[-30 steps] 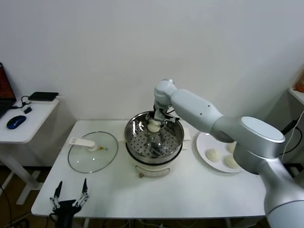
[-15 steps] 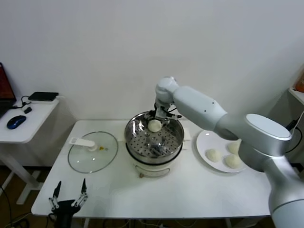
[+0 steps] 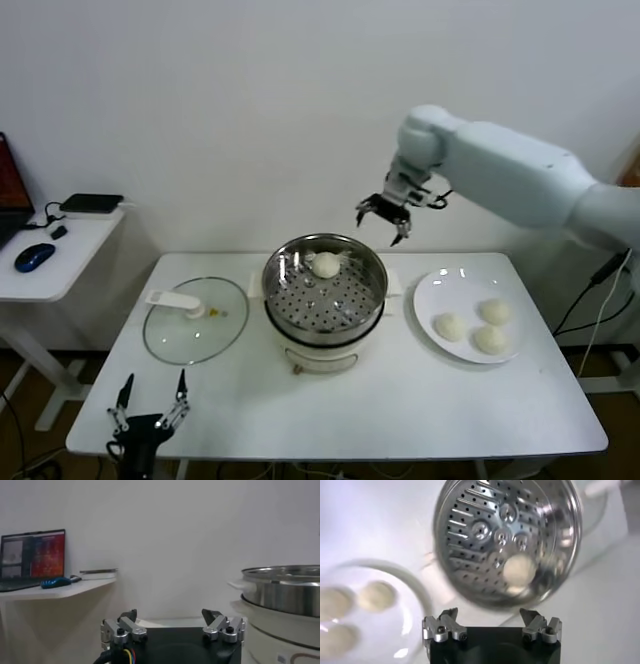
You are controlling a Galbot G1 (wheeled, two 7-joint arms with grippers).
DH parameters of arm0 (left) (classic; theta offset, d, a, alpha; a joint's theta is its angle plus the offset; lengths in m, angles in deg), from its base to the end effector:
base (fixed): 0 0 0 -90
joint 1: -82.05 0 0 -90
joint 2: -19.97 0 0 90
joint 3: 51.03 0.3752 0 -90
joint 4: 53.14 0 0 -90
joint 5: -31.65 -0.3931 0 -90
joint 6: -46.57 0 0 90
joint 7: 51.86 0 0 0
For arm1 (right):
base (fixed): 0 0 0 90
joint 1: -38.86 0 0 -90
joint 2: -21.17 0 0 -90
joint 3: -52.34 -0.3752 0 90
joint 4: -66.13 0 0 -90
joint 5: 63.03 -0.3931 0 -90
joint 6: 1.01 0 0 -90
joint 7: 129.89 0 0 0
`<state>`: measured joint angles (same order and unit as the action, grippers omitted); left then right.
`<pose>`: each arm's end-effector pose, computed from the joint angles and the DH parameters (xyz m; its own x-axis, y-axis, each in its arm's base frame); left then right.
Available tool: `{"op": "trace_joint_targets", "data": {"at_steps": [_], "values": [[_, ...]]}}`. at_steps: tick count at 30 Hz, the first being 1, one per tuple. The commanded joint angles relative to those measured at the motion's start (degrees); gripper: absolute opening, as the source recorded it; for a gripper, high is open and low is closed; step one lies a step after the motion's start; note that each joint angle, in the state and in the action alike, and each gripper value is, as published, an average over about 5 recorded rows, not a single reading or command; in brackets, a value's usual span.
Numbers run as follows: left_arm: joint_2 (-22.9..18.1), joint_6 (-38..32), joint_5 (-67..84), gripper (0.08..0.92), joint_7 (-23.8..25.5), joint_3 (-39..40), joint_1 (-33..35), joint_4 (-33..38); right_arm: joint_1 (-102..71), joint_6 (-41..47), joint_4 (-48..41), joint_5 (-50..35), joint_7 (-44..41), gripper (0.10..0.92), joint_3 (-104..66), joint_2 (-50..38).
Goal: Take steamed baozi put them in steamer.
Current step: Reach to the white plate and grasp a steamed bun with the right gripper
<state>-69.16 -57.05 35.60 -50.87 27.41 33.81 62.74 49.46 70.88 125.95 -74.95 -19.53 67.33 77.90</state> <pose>0.1236 0.0740 -0.3818 -0.9892 -0.1439 0.0269 -0.1414 0.9869 0.0780 0.6639 -0.0398 0.0348 -0.2062 -0.2097 0.9558 -0.7001 -0.6507 -0.2938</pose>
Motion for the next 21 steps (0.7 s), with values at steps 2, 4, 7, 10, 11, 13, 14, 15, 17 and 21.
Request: {"op": "trace_joint_targets", "data": {"at_steps": [2,4,7,10,11,13,14,15,17,21], "values": [[0.1,0.5,-0.7,0.823,0.1,0.5,-0.6,0.3,4.5,17.8,3.0,-22.2,-1.9,0.823,11.2,-17.2],[0.0,0.5,-1.0,0.823,0.1,0.7,-0.5,0.3,1.4,18.8,2.7,-21.0,-1.8,0.823,10.1,-19.3],[-0.1,0.4,-1.2,0.823,0.1,0.9,-0.4,0.5,-5.2,18.8,1.5,-15.5,-1.9,0.823,5.7,-21.3],[-0.2,0.4,-1.2,0.823,0.0,1.0,-0.4,0.6,-11.5,19.4,0.6,-10.4,-1.7,0.823,0.4,-21.8],[-0.2,0.4,-1.2,0.823,0.0,1.1,-0.4,0.6,-13.2,19.6,0.4,-9.2,-1.6,0.823,-1.1,-21.6],[-0.2,0.4,-1.3,0.823,0.0,1.1,-0.4,0.6,-15.7,20.0,-0.1,-7.2,-1.2,0.823,-3.0,-20.9],[-0.2,0.4,-1.2,0.823,0.0,1.0,-0.3,0.6,-16.8,20.1,-0.4,-6.2,-0.8,0.823,-3.7,-20.4],[-0.2,0.3,-1.1,0.823,0.0,1.0,-0.3,0.6,-17.8,20.3,-0.7,-5.4,-0.5,0.823,-4.3,-19.9],[-0.2,0.2,-1.0,0.823,0.0,0.8,-0.1,0.5,-19.9,20.5,-1.4,-3.7,0.2,0.823,-5.6,-18.6],[-0.1,0.0,-0.9,0.823,0.0,0.7,0.2,0.2,-24.5,20.7,-4.1,-0.6,1.8,0.823,-9.8,-15.2]]}}
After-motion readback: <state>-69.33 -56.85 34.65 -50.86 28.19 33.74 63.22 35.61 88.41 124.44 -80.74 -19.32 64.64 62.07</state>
